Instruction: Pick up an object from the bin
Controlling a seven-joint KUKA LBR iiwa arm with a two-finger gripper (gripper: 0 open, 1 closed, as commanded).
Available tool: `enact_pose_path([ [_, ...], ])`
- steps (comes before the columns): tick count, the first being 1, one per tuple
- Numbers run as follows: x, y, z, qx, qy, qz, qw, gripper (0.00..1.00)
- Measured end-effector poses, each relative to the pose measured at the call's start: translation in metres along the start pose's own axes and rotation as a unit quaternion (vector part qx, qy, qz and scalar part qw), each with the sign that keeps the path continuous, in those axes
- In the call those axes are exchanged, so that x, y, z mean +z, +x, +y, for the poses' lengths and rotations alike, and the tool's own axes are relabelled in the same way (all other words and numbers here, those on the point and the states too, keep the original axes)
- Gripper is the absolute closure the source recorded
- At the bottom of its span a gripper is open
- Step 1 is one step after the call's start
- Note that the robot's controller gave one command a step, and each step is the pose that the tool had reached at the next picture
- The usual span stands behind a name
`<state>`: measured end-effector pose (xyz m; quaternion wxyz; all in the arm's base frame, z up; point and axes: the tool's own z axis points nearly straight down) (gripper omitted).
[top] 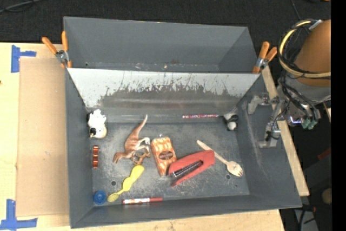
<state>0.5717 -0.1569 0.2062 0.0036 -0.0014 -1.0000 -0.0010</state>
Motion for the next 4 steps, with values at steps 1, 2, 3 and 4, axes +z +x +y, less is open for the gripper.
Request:
enact_pose_path([
  [1,-0.004,-0.002,0.001,-0.002,0.001,-0.0036,1.0,0.0],
  [2,0.032,0.016,0.031,0.052,0.001,-0.0061,0.9986,0.0],
  [3,0.051,0.052,0.043,-0.052,0.001,-0.0029,0.9987,0.0],
  [4,0.086,0.054,0.069,-0.088,-0.001,-0.002,0.9961,0.0],
])
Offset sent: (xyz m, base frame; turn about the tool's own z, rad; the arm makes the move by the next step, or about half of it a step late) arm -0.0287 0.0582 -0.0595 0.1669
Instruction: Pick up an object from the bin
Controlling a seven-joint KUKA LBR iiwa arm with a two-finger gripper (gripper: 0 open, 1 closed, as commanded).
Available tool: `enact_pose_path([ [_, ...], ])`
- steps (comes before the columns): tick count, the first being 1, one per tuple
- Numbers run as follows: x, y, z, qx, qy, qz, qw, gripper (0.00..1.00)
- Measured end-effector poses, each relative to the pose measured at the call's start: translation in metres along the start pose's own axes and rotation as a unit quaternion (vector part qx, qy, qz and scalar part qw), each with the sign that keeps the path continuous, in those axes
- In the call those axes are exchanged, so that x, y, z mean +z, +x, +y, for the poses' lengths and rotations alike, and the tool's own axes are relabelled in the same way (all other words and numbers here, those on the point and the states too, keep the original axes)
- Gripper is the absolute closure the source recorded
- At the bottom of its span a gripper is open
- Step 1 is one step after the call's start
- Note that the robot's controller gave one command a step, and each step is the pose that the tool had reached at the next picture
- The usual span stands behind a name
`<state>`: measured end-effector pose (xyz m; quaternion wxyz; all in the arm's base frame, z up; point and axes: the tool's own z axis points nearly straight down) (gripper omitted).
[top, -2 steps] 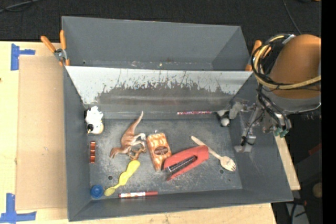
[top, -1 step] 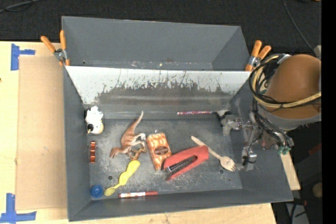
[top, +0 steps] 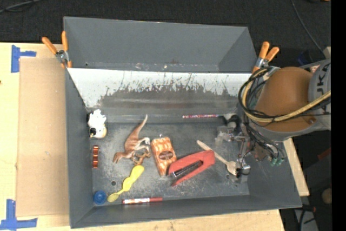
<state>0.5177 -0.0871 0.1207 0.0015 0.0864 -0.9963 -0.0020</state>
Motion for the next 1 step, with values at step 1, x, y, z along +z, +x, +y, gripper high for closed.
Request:
enact_pose_path([
  [1,0.0056,0.0084,0.0211,0.149,0.0,0.0004,0.9889,0.0],
])
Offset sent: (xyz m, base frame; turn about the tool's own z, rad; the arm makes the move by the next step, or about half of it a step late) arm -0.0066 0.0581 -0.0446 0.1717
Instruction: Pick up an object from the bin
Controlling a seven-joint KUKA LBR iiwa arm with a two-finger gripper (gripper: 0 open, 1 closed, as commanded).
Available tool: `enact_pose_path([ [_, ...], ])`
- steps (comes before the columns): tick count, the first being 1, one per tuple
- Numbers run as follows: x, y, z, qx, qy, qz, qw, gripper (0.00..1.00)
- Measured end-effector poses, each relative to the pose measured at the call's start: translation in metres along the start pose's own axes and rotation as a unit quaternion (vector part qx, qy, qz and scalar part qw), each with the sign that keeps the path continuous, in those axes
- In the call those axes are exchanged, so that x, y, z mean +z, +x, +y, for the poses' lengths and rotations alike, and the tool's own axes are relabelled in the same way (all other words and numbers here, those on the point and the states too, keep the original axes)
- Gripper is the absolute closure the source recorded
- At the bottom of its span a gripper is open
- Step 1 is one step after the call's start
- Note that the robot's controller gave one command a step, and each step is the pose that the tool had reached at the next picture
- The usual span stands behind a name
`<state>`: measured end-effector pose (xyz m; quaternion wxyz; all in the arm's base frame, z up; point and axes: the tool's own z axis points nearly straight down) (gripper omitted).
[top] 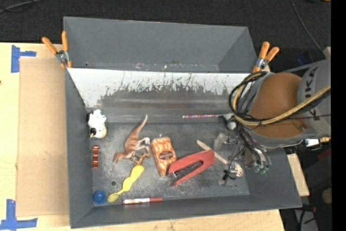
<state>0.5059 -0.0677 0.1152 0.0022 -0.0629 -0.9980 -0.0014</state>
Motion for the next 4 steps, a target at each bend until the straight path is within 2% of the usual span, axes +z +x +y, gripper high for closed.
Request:
enact_pose_path([
  [1,0.037,-0.001,0.037,-0.063,-0.001,0.0012,0.998,0.0],
  [2,0.046,-0.044,0.06,0.036,0.0,-0.0004,0.9993,1.0],
  [3,0.046,-0.044,0.06,0.036,0.001,-0.0003,0.9993,1.0],
  [4,-0.02,-0.045,0.056,0.032,0.001,0.0027,0.9995,1.0],
])
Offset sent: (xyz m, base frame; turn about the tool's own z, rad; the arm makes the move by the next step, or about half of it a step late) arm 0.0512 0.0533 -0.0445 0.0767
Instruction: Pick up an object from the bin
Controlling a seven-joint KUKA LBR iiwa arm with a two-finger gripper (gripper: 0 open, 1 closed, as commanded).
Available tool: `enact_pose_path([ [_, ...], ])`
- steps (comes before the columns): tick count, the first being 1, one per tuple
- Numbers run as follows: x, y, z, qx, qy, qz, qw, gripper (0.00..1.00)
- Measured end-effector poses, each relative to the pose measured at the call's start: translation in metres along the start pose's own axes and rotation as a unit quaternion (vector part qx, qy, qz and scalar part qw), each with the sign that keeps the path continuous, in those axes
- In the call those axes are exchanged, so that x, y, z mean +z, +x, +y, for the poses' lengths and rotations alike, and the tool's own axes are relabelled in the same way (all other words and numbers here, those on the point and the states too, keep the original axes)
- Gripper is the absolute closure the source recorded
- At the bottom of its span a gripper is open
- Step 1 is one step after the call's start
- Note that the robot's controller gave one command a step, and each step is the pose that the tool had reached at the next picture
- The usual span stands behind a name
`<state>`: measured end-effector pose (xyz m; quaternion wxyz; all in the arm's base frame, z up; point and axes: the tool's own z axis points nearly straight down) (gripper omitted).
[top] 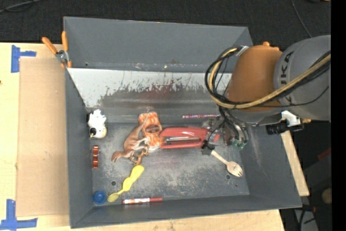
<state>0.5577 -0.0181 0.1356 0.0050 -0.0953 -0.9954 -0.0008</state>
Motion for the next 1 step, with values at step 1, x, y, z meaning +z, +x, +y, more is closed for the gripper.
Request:
enact_pose_path([
  [1,-0.0741,0.0262,-0.0145,-0.002,0.001,0.006,1.0,1.0],
])
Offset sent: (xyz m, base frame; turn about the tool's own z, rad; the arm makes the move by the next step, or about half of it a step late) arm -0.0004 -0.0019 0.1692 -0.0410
